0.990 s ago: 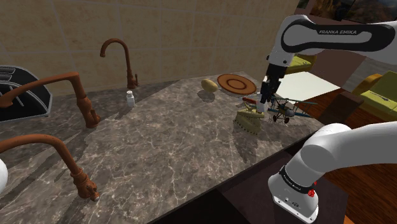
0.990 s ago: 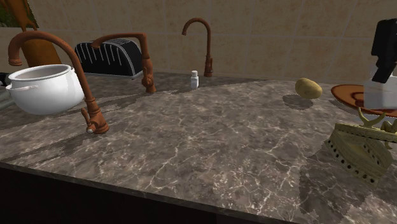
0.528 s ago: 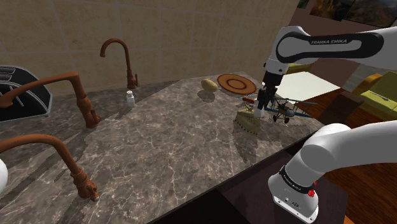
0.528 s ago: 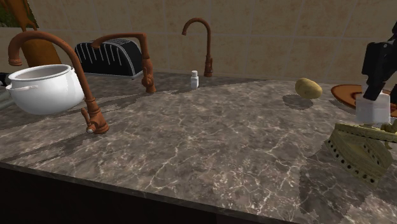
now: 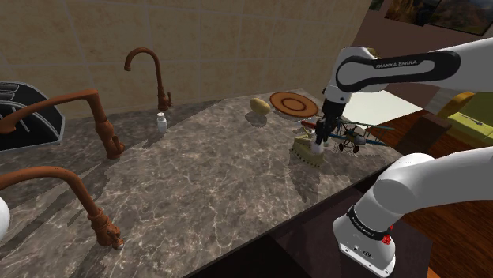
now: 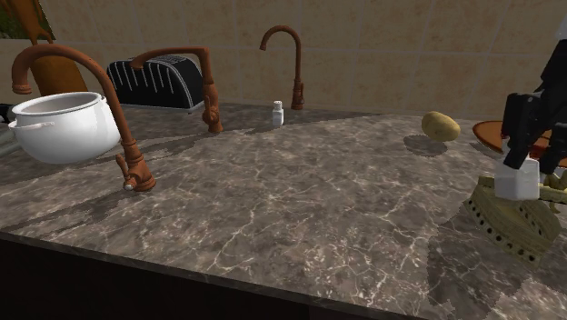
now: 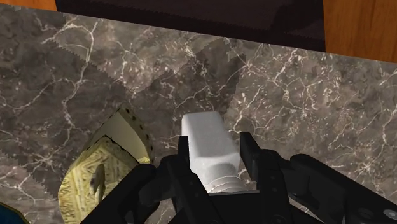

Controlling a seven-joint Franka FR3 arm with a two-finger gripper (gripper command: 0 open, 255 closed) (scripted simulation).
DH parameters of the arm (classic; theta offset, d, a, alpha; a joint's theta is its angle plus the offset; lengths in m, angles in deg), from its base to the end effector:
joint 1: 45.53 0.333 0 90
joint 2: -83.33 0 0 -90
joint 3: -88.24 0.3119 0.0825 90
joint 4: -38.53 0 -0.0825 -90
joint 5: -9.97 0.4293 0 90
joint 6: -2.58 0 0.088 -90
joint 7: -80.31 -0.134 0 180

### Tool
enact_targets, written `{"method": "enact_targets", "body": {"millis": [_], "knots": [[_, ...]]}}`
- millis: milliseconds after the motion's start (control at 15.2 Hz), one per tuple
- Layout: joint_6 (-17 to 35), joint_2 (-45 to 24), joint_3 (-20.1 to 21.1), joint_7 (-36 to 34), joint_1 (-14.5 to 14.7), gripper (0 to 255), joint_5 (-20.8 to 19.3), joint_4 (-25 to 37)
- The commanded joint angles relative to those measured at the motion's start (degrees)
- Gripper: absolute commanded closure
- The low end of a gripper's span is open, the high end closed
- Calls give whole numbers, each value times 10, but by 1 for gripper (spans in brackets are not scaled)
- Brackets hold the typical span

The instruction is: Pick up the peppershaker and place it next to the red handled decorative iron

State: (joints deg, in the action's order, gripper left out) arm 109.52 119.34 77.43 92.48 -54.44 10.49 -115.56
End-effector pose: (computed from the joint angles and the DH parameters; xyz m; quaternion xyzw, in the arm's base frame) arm 0.3441 -0.1111 0.3530 -0.9921 0.0440 0.0826 0.0832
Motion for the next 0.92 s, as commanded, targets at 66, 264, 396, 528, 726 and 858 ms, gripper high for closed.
{"method": "enact_targets", "body": {"millis": [66, 264, 396, 528, 726, 858], "knots": [[28, -12, -3, 4, 0, 255, -1, -16], [56, -25, -6, 7, 0, 255, -1, -32], [76, -34, -8, 10, 1, 255, 0, -42], [95, -45, -10, 12, 2, 255, 0, -51], [126, -63, -13, 17, 3, 255, 1, -64], [146, -76, -15, 20, 4, 255, 3, -71]]}}
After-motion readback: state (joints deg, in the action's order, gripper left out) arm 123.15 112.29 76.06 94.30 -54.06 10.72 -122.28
